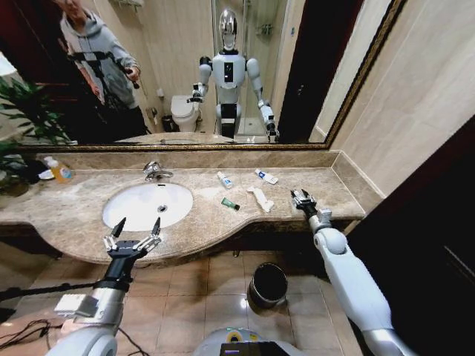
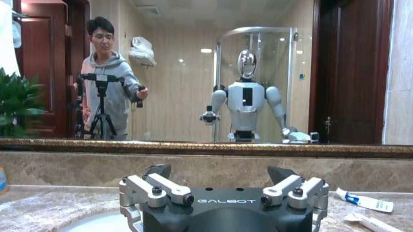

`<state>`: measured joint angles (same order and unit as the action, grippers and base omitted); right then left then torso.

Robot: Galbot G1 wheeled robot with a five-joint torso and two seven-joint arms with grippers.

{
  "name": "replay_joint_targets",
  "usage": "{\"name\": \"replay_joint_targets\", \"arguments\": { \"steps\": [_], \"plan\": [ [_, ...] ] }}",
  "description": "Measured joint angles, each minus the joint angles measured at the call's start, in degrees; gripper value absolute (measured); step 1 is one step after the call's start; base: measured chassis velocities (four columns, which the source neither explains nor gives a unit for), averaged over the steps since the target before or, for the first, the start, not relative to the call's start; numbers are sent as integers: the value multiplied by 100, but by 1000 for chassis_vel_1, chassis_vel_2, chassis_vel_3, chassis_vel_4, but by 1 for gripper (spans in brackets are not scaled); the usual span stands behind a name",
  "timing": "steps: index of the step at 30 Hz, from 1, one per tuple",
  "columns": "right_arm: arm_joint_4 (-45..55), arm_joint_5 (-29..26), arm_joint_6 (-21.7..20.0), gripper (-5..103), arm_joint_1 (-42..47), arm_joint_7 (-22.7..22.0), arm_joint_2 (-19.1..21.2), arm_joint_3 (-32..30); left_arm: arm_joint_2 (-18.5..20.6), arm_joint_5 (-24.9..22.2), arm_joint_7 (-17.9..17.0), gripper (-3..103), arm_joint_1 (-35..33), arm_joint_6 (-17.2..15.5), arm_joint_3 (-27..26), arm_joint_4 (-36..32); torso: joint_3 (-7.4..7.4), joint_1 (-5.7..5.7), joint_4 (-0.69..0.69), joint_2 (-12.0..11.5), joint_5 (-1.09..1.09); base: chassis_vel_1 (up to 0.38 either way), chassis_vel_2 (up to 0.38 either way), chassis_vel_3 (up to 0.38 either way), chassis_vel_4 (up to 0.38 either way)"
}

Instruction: Pick up the trash from the sink and place it in the trash bin.

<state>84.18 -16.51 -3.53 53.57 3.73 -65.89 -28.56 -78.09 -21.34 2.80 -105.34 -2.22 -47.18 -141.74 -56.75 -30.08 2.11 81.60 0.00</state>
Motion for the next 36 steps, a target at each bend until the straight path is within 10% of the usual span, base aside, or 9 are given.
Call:
{"name": "replay_joint_targets", "arguments": {
  "steps": [12,36],
  "plan": [
    [-23,107,-818,101,-56,-244,81,35,0,0,0,100,0,0,0,0,0,0,0,0,0,0,0,0,0],
    [-33,-100,-1213,21,-167,-244,66,120,0,0,0,100,0,0,0,0,0,0,0,1,0,0,0,0,0]
  ]
}}
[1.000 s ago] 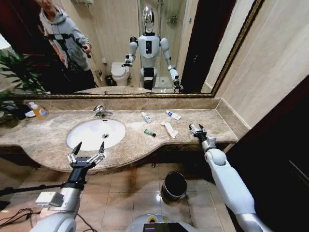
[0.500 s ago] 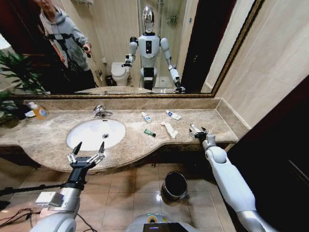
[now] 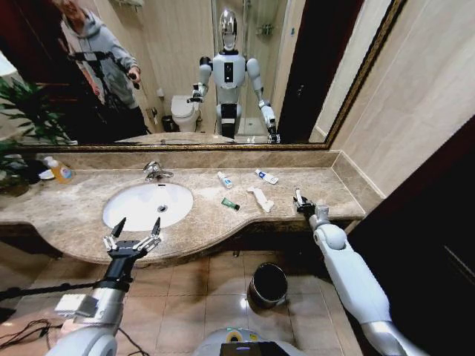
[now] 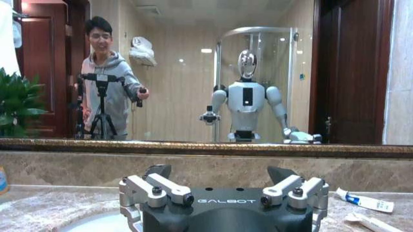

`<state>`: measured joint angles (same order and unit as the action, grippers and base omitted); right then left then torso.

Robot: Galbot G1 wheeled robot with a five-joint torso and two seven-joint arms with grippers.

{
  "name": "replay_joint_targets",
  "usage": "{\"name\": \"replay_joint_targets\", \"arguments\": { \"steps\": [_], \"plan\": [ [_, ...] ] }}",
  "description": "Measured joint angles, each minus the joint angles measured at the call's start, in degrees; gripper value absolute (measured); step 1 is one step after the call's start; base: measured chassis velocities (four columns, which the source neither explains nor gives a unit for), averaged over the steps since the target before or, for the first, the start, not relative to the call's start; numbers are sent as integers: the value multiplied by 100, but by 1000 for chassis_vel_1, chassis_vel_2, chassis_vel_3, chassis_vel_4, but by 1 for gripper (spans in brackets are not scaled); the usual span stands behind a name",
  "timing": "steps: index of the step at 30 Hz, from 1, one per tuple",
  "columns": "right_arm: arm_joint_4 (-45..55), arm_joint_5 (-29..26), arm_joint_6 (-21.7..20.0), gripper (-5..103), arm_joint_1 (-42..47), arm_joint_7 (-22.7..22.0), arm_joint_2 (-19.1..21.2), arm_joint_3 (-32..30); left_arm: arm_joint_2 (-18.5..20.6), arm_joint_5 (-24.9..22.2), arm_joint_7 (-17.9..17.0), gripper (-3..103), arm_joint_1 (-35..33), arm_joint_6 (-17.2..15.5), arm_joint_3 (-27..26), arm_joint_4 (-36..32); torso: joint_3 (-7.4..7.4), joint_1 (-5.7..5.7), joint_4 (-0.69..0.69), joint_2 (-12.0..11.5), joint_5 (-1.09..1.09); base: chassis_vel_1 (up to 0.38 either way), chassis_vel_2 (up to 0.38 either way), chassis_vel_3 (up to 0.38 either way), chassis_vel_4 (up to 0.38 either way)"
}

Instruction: Pick up the trash from the sink and place it in the trash bin.

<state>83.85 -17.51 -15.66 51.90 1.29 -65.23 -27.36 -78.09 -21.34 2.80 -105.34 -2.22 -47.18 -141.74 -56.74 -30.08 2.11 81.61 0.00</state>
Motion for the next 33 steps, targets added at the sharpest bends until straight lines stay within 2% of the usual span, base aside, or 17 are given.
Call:
{"name": "replay_joint_targets", "arguments": {
  "steps": [9,17,23,25,28,33],
  "plan": [
    [567,-136,53,4,376,-187,88,-179,0,0,0,100,0,0,0,0,0,0,0,0,1,0,0,0,0],
    [1414,-549,147,4,840,-428,209,-503,0,0,0,100,0,0,0,0,0,0,0,0,0,0,0,0,0],
    [2426,-778,192,4,1534,-607,191,-836,0,0,0,100,0,0,0,0,0,0,0,0,-3,0,0,0,0],
    [2940,-852,452,4,2068,-612,106,-961,1,0,0,100,0,0,0,0,0,0,-2,0,0,0,0,0,0],
    [3150,-815,680,4,2337,-623,71,-963,0,0,0,100,0,0,0,0,1,1,-1,0,0,0,0,0,0],
    [3939,-509,1064,4,3207,-586,-202,-1020,0,0,0,100,0,0,0,0,0,0,0,0,0,0,0,0,0]
  ]
}}
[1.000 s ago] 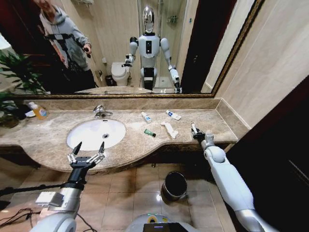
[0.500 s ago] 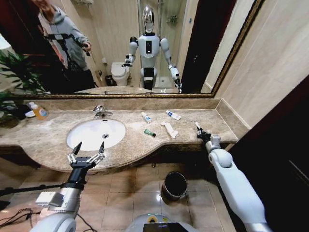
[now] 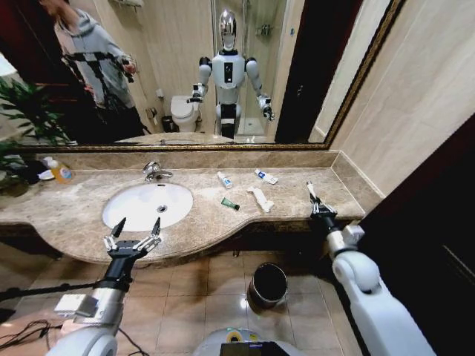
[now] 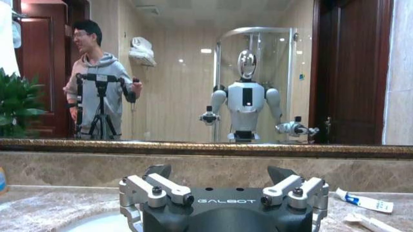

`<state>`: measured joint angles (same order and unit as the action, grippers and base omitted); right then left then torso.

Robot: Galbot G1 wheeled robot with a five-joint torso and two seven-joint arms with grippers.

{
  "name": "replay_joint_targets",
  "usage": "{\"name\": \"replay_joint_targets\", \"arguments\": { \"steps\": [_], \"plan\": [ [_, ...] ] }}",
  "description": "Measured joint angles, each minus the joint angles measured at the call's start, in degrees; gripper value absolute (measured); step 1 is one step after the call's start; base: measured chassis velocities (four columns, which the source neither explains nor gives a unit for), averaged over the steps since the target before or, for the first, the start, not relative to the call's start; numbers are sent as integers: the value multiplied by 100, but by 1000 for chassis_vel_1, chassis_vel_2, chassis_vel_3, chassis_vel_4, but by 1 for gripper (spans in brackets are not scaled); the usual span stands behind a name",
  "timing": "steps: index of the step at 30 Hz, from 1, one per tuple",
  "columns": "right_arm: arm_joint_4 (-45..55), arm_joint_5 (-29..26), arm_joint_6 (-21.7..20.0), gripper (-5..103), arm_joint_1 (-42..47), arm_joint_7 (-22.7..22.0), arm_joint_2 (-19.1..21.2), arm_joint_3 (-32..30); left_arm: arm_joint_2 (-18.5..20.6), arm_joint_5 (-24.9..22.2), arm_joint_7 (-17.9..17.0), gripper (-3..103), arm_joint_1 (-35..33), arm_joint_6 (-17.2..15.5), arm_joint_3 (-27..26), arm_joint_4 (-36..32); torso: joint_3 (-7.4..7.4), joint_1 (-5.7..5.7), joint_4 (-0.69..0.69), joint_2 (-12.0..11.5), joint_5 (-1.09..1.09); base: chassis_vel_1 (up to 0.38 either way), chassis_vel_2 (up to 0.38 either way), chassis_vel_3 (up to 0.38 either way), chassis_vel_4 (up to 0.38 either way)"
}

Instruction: Pick up the trash from the sink and place it in the trash bin.

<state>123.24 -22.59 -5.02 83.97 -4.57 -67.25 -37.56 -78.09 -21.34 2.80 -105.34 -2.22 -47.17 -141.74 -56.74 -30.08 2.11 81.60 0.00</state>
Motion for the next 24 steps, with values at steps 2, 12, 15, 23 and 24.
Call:
{"name": "replay_joint_targets", "arguments": {
  "steps": [2,12,15,23,24],
  "plan": [
    [127,74,116,4,164,71,-60,-19,0,0,0,100,0,0,0,0,0,0,0,0,0,0,0,0,0],
    [483,574,1120,4,1297,891,-635,-199,0,0,0,100,0,0,0,0,0,0,0,0,0,0,0,0,0],
    [527,780,1213,4,1503,961,-964,-143,1,0,0,100,0,0,0,0,0,0,0,0,-1,0,0,0,0],
    [300,1489,1914,4,1940,1186,-1954,-60,0,0,0,100,0,0,0,0,0,0,0,0,-1,0,0,0,0],
    [229,1620,2021,4,2052,1320,-2129,-66,0,0,0,100,0,0,0,0,0,0,0,0,-2,0,0,0,0]
  ]
}}
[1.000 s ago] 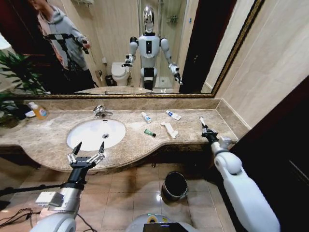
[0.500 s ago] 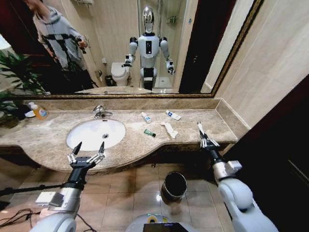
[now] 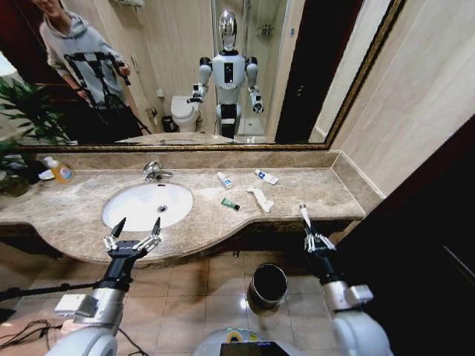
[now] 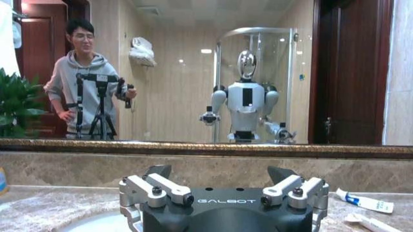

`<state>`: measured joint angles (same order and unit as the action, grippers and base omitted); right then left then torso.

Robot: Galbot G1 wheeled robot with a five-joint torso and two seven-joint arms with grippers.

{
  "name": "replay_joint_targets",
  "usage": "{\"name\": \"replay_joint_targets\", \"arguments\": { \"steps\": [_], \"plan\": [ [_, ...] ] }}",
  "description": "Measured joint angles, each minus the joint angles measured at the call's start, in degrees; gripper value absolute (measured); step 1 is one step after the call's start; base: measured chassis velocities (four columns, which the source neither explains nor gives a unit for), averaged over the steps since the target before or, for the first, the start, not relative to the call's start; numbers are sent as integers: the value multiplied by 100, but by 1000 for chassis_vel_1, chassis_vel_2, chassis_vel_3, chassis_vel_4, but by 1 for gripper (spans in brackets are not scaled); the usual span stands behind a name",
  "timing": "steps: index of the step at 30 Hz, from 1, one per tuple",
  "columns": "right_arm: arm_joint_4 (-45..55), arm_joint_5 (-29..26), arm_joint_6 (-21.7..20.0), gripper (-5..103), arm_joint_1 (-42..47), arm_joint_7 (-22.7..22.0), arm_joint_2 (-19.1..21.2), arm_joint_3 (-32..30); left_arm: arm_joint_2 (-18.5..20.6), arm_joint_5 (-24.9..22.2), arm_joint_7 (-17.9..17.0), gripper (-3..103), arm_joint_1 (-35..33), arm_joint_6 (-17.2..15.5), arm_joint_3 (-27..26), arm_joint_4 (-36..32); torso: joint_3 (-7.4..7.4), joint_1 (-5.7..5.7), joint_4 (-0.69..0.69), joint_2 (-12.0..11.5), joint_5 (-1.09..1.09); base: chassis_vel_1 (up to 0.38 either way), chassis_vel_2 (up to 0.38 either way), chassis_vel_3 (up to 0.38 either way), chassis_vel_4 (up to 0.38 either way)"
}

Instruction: Pick up the trash from the sink and place it in the trash bin.

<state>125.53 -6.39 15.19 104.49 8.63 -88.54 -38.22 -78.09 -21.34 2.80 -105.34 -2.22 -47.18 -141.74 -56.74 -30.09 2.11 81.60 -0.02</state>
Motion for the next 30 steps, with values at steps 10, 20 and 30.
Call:
{"name": "replay_joint_targets", "arguments": {
  "steps": [10,20,30],
  "plan": [
    [-1666,300,462,4,10,587,-363,170,0,0,0,100,0,0,0,0,0,1,-1,0,2,0,0,0,0],
    [-4443,1011,-202,4,-1530,178,-74,474,0,0,0,100,0,0,0,0,-1,0,1,0,2,0,0,0,0],
    [-6817,1307,-904,4,-3279,-206,339,586,0,0,0,100,0,0,0,0,-1,0,0,-1,2,0,0,0,0]
  ]
}}
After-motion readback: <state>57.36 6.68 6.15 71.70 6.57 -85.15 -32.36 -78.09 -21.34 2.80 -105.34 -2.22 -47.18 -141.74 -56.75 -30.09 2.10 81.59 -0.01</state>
